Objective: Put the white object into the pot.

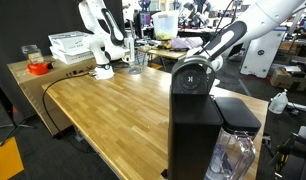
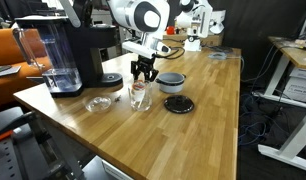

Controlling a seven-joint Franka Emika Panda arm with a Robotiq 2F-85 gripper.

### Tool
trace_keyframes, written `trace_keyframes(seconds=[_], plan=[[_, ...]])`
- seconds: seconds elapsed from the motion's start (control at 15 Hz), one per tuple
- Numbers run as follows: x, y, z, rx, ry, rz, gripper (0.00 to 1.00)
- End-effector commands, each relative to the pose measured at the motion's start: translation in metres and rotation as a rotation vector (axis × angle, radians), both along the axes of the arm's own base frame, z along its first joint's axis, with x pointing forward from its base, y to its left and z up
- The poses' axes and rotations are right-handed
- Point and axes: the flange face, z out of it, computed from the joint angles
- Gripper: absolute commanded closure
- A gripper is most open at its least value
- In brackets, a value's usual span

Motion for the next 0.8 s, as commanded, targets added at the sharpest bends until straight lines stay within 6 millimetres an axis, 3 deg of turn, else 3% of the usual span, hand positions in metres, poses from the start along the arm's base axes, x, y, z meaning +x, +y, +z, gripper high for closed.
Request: trace_keyframes(seconds=[0.0, 0.13, 0.4, 0.73], plan=[[0.001, -0.003, 0.004, 0.017, 0.016, 0.007, 0.73], [0.000, -0.003, 0.004, 0.015, 0.019, 0.007, 0.79], [0.001, -0.005, 0.008, 0.006, 0.018, 0.008, 0.75], [0.008, -0.006, 0.030, -0.022, -0.021, 0.023, 0.73]])
